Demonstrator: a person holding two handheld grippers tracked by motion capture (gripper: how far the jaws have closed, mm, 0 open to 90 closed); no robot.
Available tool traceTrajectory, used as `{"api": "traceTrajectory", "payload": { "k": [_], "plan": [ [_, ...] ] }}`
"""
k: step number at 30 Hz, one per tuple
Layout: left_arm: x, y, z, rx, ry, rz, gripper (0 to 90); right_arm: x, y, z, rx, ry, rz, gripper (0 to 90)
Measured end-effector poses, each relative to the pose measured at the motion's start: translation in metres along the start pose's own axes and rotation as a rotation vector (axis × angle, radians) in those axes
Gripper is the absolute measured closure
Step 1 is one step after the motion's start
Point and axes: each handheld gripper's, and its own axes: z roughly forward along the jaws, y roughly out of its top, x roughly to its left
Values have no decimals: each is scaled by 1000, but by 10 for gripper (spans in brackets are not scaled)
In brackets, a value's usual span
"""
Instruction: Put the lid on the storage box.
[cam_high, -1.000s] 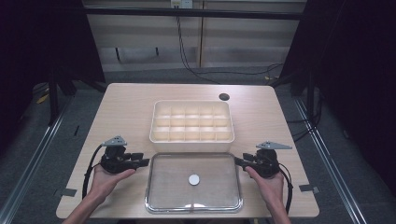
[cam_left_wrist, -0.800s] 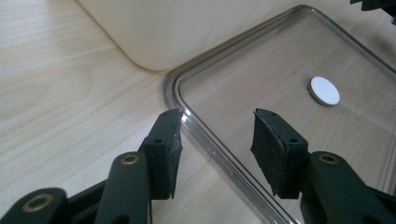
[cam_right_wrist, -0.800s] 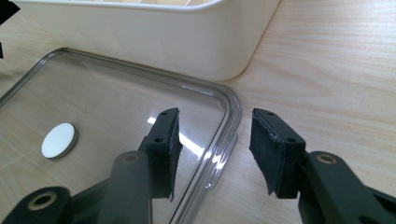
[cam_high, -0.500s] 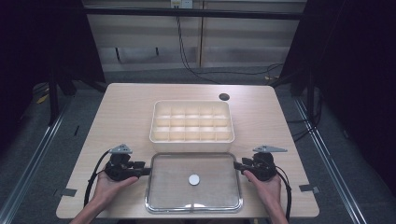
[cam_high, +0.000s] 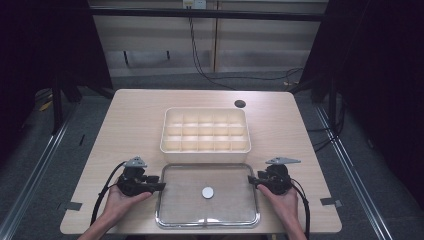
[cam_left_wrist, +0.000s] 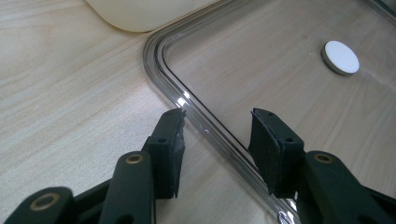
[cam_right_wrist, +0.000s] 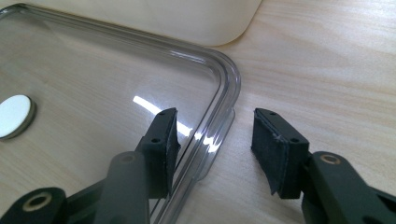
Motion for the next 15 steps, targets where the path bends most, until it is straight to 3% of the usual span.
{"api": "traceTrajectory", "payload": {
  "k": [8, 15],
  "plan": [
    [-3, 0, 2, -3, -16, 9, 559, 0, -2, 0, -16, -6, 17, 531],
    [-4, 0, 2, 1, -25, 18, 560, 1, -3, 1, -19, 50, 75, 570]
  ]
}}
